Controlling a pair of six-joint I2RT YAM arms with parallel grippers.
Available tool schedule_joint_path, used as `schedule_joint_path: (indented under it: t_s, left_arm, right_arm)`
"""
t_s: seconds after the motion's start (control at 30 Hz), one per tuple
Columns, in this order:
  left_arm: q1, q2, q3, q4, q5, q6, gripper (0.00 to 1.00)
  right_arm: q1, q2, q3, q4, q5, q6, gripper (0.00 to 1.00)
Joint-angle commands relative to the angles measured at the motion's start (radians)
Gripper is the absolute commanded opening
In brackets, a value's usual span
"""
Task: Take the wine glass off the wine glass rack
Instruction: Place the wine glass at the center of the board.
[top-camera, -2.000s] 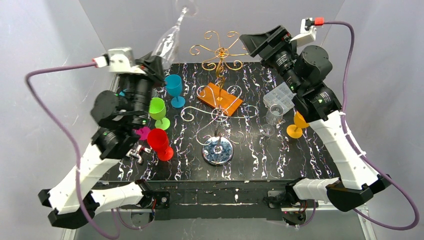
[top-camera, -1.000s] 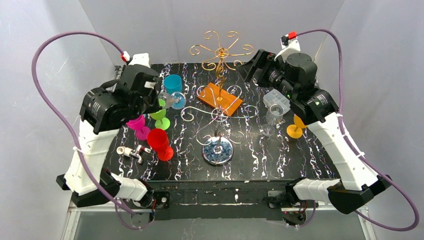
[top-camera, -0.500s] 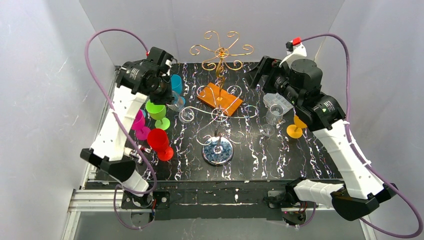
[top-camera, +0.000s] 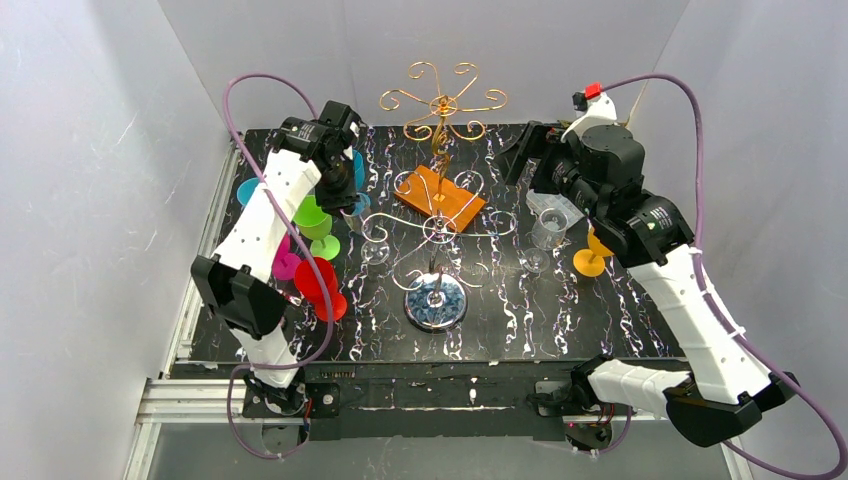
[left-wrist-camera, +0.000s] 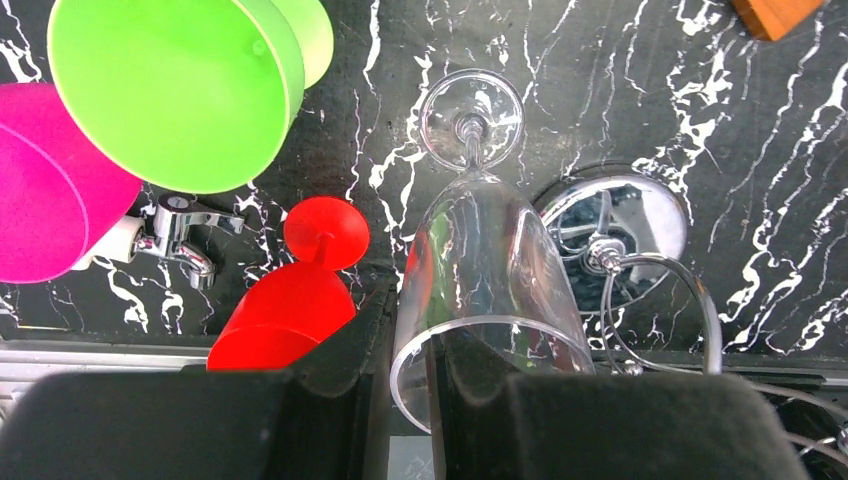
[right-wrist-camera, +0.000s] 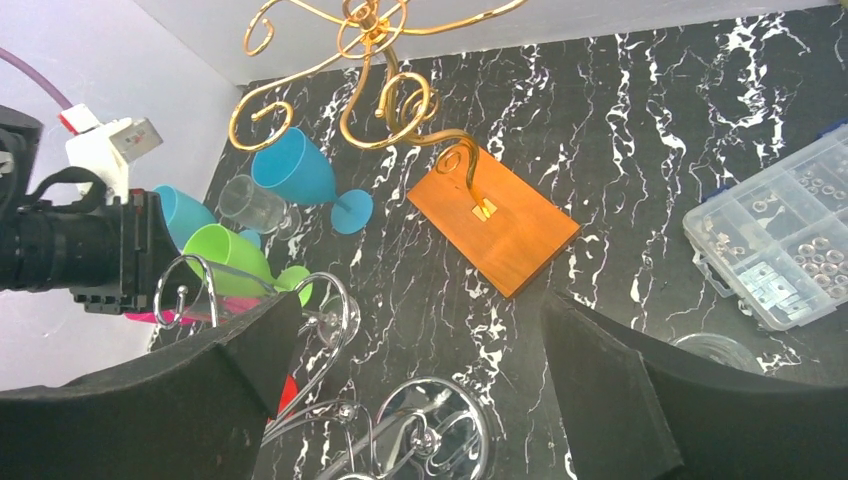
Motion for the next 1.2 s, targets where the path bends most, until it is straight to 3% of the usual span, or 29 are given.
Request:
schedule_joint_path:
  t_s: [0.0, 0.5, 0.8, 1.17]
  left_arm:
    - [0.018, 0.010, -0.028, 0.026, 0.004, 0.024, 0.00]
    - [0.023, 0.065, -0.096, 0.083, -0.029, 0.034, 0.01]
    - [0.022, 0.063, -0.086, 0.091, -0.038, 0.039, 0.37]
    - [0.022, 0.025, -0.014, 0.084, 0.013, 0.048, 0.55]
  right_arm:
    - [0.000, -0.030, -0.010, 0.016, 0.029, -0.020, 0.98]
    - [0.000, -0.040, -0.026, 0.012, 0.042, -0.020, 0.98]
    - [0.000, -0.039, -0.019, 0.013, 0.046, -0.014, 0.98]
    - [0.000, -0.026, 0.005, 0.012, 0.035, -0.004, 0.98]
